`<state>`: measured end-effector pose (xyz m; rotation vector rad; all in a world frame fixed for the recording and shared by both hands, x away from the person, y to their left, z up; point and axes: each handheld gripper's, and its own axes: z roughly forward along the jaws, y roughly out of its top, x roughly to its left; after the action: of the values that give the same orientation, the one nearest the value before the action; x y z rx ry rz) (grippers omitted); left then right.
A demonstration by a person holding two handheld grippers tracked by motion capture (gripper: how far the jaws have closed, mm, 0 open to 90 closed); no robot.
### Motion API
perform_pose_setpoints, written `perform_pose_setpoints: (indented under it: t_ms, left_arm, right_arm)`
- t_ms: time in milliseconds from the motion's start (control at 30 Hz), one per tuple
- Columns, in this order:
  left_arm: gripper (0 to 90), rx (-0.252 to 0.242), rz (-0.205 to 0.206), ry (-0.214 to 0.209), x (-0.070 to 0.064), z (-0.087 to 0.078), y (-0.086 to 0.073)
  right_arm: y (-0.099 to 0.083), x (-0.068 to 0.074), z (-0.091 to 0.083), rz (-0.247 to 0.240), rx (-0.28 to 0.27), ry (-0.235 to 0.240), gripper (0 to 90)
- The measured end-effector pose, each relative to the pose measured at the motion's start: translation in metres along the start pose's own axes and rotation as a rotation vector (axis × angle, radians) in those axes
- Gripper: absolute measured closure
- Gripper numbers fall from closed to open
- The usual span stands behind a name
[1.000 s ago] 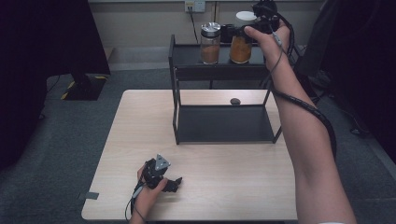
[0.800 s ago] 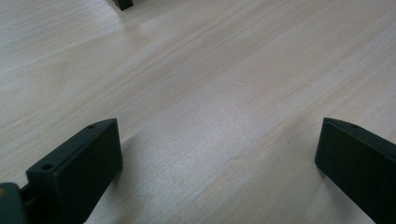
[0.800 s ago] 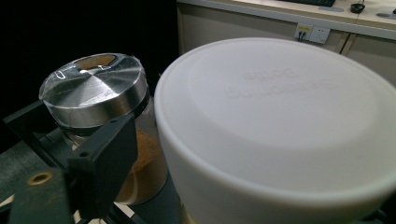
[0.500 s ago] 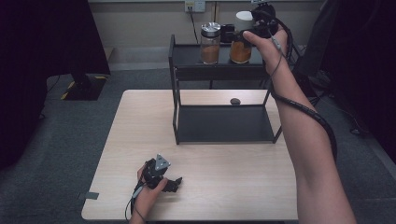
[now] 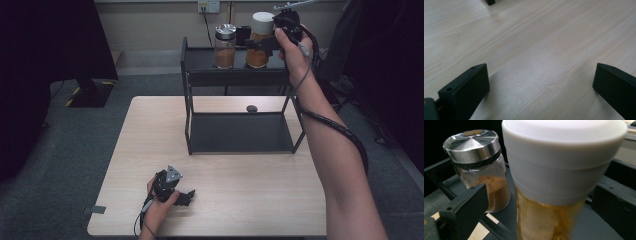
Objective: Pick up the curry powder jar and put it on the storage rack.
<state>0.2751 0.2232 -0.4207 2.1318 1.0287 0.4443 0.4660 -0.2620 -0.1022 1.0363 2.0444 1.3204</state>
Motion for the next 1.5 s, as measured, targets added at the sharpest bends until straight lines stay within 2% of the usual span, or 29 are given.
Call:
perform_pose_setpoints:
  t_ms: [133,467,933,1500]
  left_arm:
    - [0.0,0.000,0.000,0.000,0.000,0.000,0.000]
    - [0.0,0.001,0.000,0.000,0.000,0.000,0.000]
    - [0.0,0.000,0.000,0.000,0.000,0.000,0.000]
    - [0.0,0.000,0.000,0.000,0.000,0.000,0.000]
  right_arm:
    - [-0.003,0.003,-0.006,0.006,0.001,-0.022,0.0]
    - [-0.012,0.008,-0.022,-0.011,-0.009,-0.034,0.0]
    - [-0.030,0.013,-0.038,-0.019,-0.015,-0.026,0.2]
    - [-0.044,0.015,-0.040,-0.021,-0.009,-0.014,0.2]
